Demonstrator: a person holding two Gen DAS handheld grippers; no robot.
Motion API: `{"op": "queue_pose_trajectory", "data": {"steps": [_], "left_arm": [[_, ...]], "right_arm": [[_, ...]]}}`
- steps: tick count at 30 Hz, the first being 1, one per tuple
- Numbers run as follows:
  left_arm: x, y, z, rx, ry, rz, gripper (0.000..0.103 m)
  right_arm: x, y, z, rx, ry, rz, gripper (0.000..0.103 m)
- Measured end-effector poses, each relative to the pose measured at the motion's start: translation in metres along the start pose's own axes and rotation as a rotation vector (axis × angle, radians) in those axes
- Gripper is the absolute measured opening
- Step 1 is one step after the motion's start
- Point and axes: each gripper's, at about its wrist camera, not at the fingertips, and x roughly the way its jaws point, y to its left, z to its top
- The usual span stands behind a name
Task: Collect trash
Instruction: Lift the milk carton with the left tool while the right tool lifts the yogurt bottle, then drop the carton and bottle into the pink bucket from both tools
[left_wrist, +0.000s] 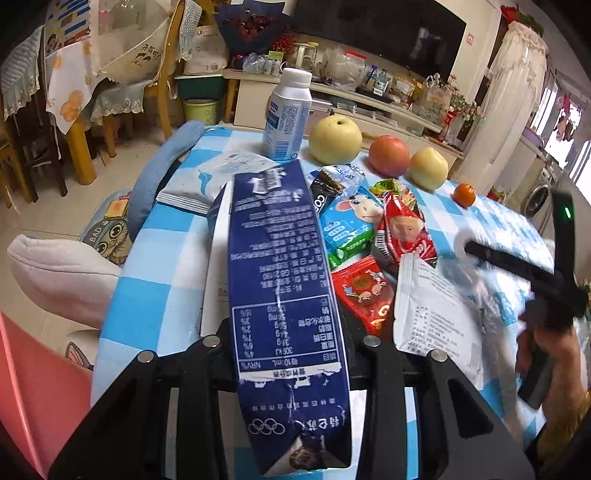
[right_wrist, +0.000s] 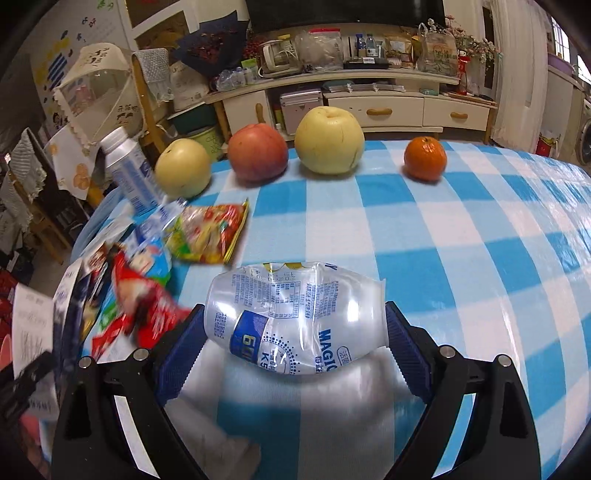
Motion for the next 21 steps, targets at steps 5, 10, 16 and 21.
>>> {"op": "queue_pose_trajectory", "data": {"steps": [5,10,16,21], "left_arm": [[-0.007,0.007,-0.001,-0.037,-0.015,0.003,0.036],[-0.036,0.019,0.001,-0.081,-0.075,0.022,0.035],[-0.094,0.066,0.001,-0.195,-0.175,0.105,0.035],[-0.133,0.131,-0.006,-0.324,-0.207,0.245,0.035]], "right_arm": [[-0.027,0.01,-0.035,-0.01,0.004,0.044,0.091],[-0.053,0.047,-0.046,-0.043,-0.004,0.138,0.091],[-0.086,0.124,-0.047,-0.135,-0.03,0.307,0.091],[-0.105,0.219,-0.056,-0.302,-0.052,0.434,0.091]]}}
